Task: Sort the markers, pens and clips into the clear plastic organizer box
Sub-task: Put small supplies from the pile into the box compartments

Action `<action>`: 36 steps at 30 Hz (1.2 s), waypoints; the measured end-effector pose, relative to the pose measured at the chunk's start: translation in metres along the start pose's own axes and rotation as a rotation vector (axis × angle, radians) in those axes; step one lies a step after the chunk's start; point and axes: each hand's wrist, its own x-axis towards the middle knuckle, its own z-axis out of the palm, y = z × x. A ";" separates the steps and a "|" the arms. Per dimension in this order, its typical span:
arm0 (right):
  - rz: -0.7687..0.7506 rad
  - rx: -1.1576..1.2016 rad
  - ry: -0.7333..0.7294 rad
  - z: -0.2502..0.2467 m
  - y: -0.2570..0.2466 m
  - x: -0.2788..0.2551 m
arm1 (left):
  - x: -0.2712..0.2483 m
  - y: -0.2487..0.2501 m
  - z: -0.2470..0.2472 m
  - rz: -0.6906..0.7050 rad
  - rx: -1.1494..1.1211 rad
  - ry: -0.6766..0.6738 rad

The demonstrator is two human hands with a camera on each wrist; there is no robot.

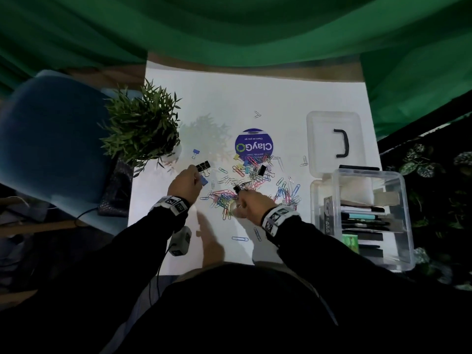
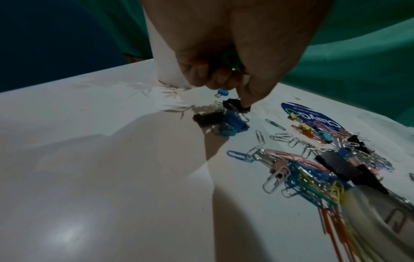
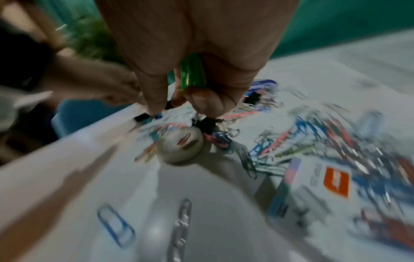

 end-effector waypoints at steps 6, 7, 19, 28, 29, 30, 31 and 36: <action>-0.097 -0.330 0.023 0.032 0.004 0.001 | -0.007 -0.020 -0.002 -0.195 -0.105 0.094; -0.099 -0.297 0.037 0.030 0.003 -0.002 | -0.008 -0.024 -0.002 -0.206 -0.083 0.064; -0.055 0.151 0.173 -0.009 0.031 -0.022 | -0.034 -0.008 0.018 -0.134 0.077 -0.105; 0.005 0.339 0.243 -0.052 0.036 -0.057 | -0.057 0.069 0.008 0.122 -0.202 -0.080; 0.001 0.348 0.256 -0.061 0.040 -0.067 | -0.061 0.083 0.009 0.132 -0.215 -0.129; -0.007 0.367 0.270 -0.070 0.045 -0.080 | -0.066 0.097 0.012 0.146 -0.213 -0.171; -0.015 0.394 0.282 -0.080 0.054 -0.095 | -0.070 0.110 0.015 0.171 -0.202 -0.202; -0.015 0.376 0.351 -0.117 0.122 -0.185 | -0.091 0.175 0.040 0.472 -0.140 -0.253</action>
